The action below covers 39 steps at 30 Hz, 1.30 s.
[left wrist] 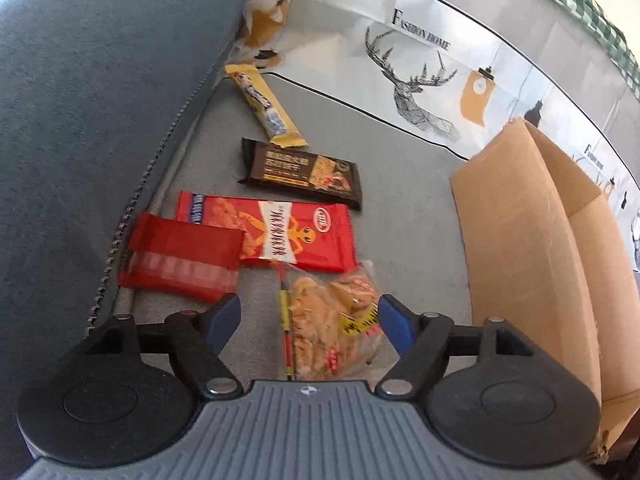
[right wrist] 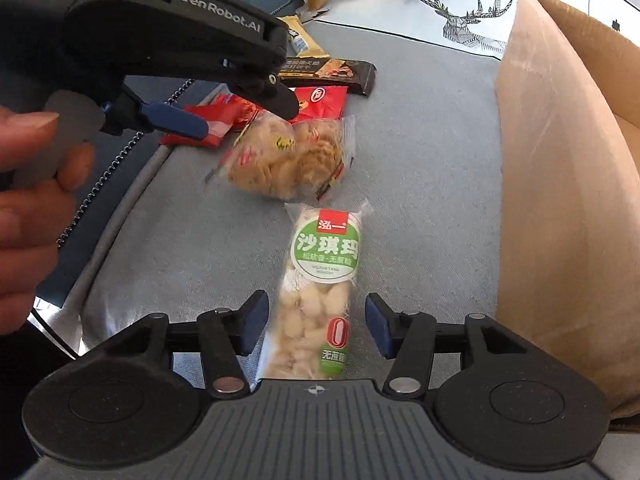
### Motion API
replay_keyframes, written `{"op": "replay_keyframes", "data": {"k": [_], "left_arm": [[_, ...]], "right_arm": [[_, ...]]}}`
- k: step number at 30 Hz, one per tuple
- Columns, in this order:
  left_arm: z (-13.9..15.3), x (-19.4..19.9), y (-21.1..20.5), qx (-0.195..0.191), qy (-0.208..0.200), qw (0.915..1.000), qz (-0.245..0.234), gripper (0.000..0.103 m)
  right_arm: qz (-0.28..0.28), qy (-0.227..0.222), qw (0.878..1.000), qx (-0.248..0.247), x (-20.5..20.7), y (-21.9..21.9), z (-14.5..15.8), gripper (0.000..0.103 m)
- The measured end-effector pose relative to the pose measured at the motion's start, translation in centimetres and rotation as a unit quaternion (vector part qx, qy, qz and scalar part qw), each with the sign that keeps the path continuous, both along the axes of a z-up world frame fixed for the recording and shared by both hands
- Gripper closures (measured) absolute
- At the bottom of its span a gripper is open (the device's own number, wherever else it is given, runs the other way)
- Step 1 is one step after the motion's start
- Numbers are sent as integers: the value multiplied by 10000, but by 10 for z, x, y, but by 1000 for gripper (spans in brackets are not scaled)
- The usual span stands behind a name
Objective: Organize snacks
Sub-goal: 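Grasp the white-and-green peanut bag with the right tool while the left tool reaches the cracker bag, then grasp the clear cracker bag with the left tool while the right tool holds the peanut bag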
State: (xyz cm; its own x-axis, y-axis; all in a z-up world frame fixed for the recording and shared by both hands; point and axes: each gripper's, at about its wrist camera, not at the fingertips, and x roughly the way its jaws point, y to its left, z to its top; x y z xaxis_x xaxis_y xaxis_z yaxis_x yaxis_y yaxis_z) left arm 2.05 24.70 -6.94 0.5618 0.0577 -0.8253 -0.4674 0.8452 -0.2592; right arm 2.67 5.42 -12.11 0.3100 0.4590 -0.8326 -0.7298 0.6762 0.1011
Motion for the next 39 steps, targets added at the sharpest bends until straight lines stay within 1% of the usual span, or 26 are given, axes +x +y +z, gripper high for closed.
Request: {"op": "replay_keyframes", "data": {"k": [2, 3, 4, 7, 10, 12, 15, 16, 19, 26, 39], "left_arm": [[-3, 3, -2, -130, 15, 9999, -31, 18], [-4, 6, -3, -184, 40, 9998, -28, 17], [-5, 8, -5, -209, 76, 9998, -20, 17], [-11, 16, -10, -282, 229, 9993, -10, 16], [-17, 24, -16, -225, 458, 9987, -43, 16], [-20, 28, -19, -196, 530, 9984, -92, 16], [-24, 31, -21, -136, 588, 9981, -124, 16], [-25, 33, -21, -127, 618, 9979, -125, 16], [-28, 36, -22, -96, 714, 9973, -115, 16], [-31, 39, -25, 18, 769, 9969, -159, 16], [-30, 39, -25, 97, 779, 9968, -154, 16]], "right_arm": [[33, 7, 10000, 40, 0, -1, 0, 50], [49, 24, 10000, 35, 0, -1, -1, 53], [60, 31, 10000, 37, 0, -2, -1, 63], [74, -17, 9999, 66, -2, -4, -1, 65], [-60, -146, 9997, 164, 1, -8, 4, 65], [-146, -232, 9995, 133, 2, -10, 5, 65], [-189, -127, 9997, -9, 4, -10, -1, 65], [-185, -98, 9998, -26, 4, -10, -2, 63], [-119, -128, 9998, -83, 3, -9, -3, 62], [-115, -111, 9998, -148, 5, -5, -6, 60], [-75, -188, 9996, -186, 1, -4, -7, 60]]}}
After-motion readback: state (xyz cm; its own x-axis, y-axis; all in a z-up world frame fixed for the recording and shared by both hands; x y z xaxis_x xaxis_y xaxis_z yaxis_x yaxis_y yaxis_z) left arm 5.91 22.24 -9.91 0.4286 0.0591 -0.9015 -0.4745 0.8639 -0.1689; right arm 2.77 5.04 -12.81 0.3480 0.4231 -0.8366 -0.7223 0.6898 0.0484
